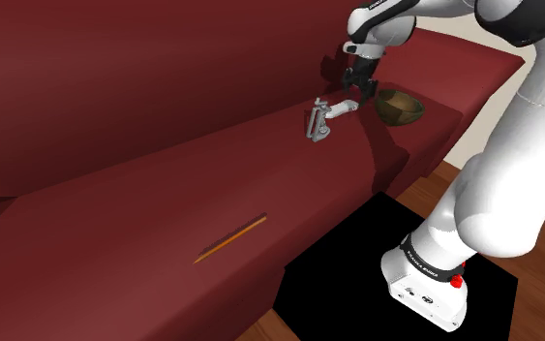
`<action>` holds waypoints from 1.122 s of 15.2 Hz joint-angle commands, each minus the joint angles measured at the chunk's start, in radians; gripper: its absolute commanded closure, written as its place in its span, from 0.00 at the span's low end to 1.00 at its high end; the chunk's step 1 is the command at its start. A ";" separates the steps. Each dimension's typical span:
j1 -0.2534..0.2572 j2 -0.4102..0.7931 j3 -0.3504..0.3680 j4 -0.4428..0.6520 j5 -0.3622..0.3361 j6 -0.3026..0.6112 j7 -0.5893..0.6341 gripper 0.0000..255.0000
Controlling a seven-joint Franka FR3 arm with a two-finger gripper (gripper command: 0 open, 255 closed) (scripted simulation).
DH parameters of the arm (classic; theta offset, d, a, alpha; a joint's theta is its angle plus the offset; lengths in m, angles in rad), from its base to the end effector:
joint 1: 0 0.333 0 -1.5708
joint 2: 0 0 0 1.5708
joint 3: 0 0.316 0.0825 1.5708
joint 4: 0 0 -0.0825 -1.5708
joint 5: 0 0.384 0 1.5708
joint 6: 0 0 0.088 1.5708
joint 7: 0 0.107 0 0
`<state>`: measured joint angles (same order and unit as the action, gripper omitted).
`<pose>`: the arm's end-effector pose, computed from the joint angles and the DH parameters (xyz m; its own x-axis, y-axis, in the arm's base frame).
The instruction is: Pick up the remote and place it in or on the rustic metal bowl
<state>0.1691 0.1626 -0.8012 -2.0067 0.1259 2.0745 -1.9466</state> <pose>0.4715 -0.3234 0.3956 0.3104 0.9506 0.0070 0.9498 -0.3099 -0.0421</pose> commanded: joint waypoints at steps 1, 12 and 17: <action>-0.041 0.098 0.018 0.070 0.074 0.004 -0.129 0.00; -0.138 0.286 0.103 0.166 0.200 0.067 -0.303 0.00; -0.138 0.286 0.103 0.166 0.200 0.067 -0.303 0.00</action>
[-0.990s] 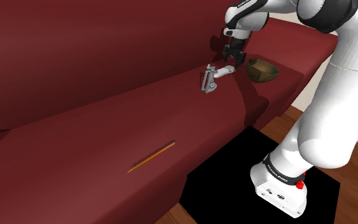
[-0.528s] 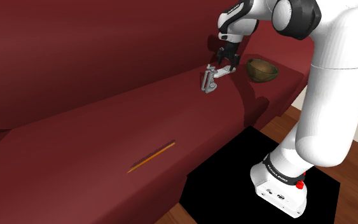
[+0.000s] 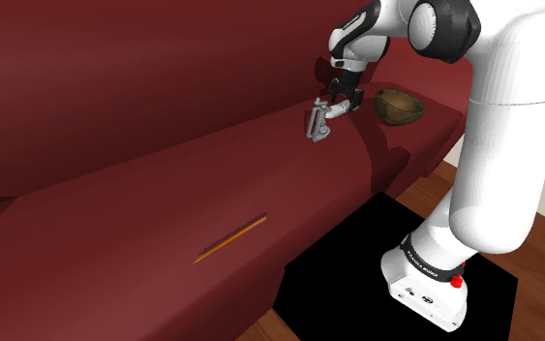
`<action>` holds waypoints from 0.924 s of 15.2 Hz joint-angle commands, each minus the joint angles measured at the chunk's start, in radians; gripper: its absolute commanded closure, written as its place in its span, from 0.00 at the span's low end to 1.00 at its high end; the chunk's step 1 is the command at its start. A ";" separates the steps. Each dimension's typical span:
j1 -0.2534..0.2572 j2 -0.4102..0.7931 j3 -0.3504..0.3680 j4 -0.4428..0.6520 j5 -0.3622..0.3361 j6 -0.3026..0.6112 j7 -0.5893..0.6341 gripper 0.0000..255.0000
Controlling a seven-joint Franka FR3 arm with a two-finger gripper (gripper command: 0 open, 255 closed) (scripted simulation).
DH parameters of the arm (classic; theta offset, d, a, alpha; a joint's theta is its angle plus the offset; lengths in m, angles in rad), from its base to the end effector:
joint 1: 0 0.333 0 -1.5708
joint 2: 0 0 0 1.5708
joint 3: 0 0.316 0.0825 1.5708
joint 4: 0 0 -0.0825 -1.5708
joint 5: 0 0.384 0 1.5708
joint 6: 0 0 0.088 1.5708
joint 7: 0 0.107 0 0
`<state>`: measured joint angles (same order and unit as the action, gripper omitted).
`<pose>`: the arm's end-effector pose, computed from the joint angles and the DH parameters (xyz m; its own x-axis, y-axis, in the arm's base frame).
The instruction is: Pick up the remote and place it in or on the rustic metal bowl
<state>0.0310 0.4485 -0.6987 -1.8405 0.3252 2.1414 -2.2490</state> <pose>0.5219 -0.3537 0.3306 0.1261 0.9920 0.0033 0.9916 -0.1260 -0.0281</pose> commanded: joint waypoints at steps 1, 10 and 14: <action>0.000 0.000 0.000 0.000 0.000 0.001 0.000 0.00; 0.000 0.000 0.000 0.000 0.000 0.000 0.000 1.00; 0.002 -0.007 -0.004 0.004 -0.006 -0.010 0.003 1.00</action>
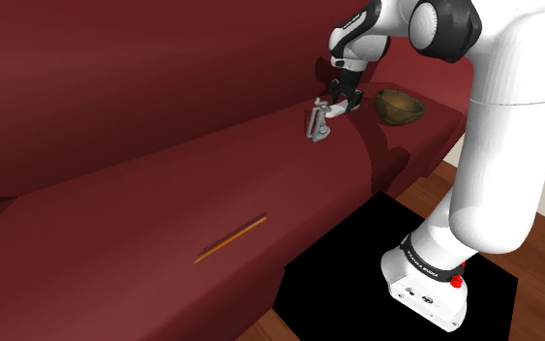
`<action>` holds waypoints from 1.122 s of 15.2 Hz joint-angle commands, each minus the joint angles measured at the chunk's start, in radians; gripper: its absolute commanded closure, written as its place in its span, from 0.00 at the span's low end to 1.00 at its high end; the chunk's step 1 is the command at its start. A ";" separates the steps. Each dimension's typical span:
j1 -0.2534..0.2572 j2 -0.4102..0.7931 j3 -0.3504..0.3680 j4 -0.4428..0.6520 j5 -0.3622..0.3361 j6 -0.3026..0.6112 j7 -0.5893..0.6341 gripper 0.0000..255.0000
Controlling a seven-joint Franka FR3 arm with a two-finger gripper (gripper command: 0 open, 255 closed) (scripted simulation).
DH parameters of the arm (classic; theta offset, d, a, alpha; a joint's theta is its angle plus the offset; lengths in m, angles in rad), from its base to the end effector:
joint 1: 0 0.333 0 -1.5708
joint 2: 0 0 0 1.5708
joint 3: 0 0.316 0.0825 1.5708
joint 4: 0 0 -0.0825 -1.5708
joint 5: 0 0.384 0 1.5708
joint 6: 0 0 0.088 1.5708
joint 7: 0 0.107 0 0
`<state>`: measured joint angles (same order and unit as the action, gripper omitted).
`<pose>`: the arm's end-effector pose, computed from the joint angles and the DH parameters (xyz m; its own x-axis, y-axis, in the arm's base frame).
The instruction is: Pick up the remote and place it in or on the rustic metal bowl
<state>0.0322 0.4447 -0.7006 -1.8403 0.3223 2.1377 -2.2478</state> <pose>0.5214 -0.3538 0.3326 0.1262 0.9920 0.0034 0.9916 -0.1261 -0.0285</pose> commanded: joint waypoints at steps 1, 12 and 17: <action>0.004 -0.011 -0.005 0.008 -0.009 -0.016 0.006 1.00; 0.025 -0.079 -0.037 0.073 -0.067 -0.134 0.041 1.00; 0.030 -0.103 -0.047 0.113 -0.087 -0.191 0.054 1.00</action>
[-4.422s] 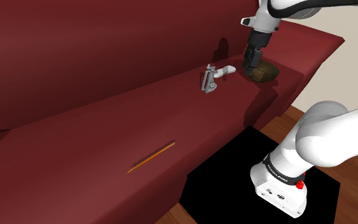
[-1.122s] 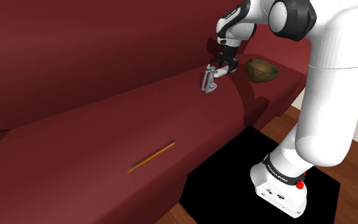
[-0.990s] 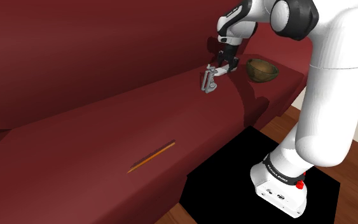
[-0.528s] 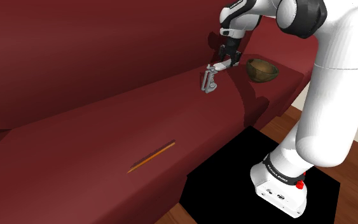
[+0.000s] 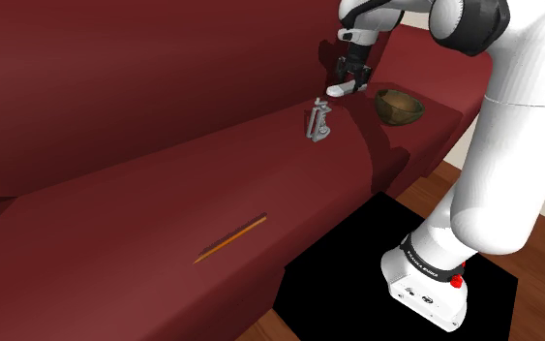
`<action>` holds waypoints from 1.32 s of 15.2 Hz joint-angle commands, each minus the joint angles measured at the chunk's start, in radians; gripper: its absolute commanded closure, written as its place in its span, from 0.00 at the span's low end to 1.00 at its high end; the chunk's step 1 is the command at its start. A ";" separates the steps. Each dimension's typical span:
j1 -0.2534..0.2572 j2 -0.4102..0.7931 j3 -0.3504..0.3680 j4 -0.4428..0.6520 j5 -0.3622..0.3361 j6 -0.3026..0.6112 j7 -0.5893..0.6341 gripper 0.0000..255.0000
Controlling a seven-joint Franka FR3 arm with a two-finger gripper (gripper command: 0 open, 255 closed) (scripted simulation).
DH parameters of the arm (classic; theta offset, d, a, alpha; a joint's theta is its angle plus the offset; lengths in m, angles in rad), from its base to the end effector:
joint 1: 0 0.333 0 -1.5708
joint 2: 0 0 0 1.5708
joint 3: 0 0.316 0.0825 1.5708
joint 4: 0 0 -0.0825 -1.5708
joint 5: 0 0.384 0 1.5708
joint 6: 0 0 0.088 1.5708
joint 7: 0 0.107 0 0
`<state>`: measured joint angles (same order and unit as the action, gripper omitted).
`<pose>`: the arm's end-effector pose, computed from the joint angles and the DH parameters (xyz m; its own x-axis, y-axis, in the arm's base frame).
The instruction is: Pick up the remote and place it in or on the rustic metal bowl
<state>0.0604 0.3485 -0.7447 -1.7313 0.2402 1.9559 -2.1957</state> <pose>0.5229 -0.3538 0.4206 0.1260 0.9920 0.0032 0.9917 -0.1258 -0.0277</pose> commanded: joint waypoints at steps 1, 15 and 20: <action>0.002 -0.011 -0.004 0.013 -0.009 -0.021 0.005 1.00; -0.001 -0.045 -0.020 0.164 -0.040 -0.195 0.026 1.00; -0.017 -0.119 -0.056 0.083 -0.087 -0.174 -0.029 1.00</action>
<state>0.0515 0.2409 -0.7925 -1.6391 0.1612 1.7816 -2.2083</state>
